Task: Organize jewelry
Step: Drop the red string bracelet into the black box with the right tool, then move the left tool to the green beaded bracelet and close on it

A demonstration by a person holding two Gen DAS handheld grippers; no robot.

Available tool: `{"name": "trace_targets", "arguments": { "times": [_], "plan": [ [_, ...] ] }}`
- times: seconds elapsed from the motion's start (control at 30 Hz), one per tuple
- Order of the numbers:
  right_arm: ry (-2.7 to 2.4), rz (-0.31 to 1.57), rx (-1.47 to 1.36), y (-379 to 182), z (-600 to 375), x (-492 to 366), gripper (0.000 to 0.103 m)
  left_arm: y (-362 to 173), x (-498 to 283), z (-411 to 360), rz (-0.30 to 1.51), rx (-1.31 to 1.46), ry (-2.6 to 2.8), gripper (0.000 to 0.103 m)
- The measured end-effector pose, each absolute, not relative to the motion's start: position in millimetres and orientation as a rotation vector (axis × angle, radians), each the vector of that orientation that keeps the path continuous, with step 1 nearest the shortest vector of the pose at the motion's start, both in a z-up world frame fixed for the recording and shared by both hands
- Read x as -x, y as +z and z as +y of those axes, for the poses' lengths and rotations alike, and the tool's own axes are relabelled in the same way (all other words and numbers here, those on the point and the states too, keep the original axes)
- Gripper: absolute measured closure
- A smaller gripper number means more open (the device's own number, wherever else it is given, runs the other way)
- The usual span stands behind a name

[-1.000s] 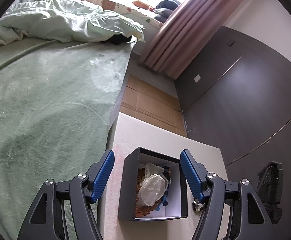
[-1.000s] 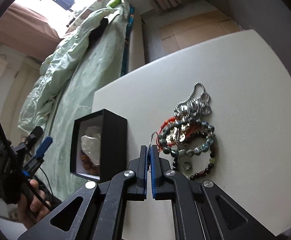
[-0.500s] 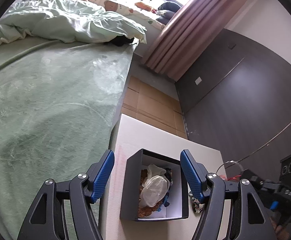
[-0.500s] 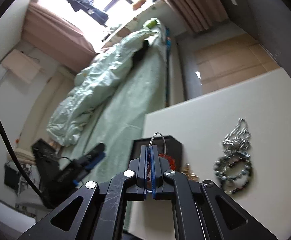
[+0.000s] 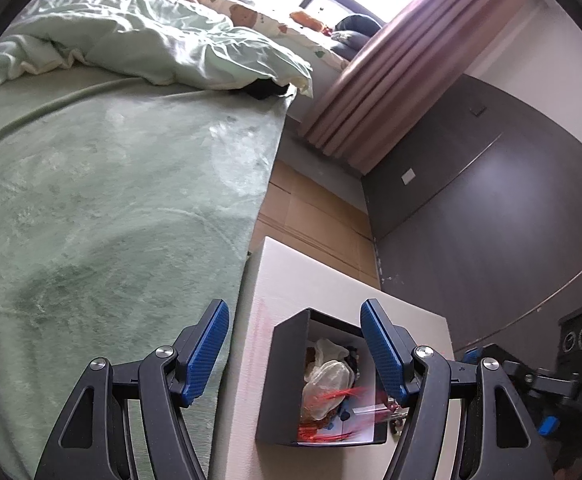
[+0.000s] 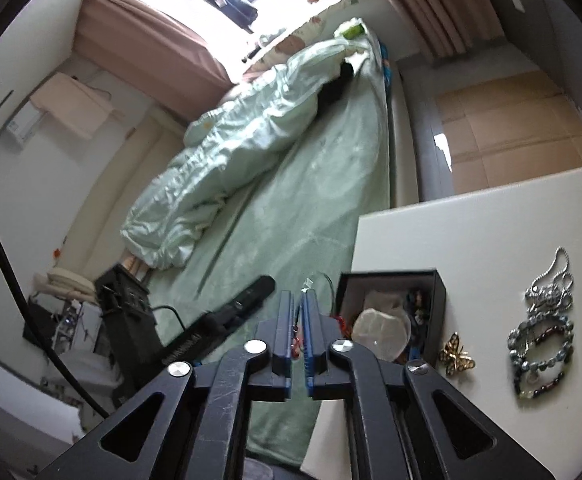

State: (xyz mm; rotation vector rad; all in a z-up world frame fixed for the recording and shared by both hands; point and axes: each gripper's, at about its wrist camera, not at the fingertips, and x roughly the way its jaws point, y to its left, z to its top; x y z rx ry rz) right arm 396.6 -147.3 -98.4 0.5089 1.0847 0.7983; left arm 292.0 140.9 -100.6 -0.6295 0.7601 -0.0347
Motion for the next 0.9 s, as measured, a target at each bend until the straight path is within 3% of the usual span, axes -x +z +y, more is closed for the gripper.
{"name": "trace_targets", "arguments": {
  "times": [0.07, 0.1, 0.57, 0.9],
  "plan": [
    [0.783, 1.093, -0.514, -102.2, -150.4, -396.8, 0.057, -100.3, -292.1, 140.3, 0.76, 0.628, -0.036, 0.034],
    [0.777, 1.089, -0.514, -102.8, -153.0, -396.5, 0.054, -99.7, -292.2, 139.4, 0.76, 0.627, -0.039, 0.034],
    [0.632, 1.084, -0.479, -107.9, -211.1, -387.8, 0.053, -92.1, -300.1, 77.9, 0.798, 0.485, -0.165, 0.034],
    [0.438, 1.148, -0.519, -142.4, -280.3, -388.9, 0.053, -96.4, -310.3, 19.4, 0.854, 0.382, -0.256, 0.034]
  ]
}}
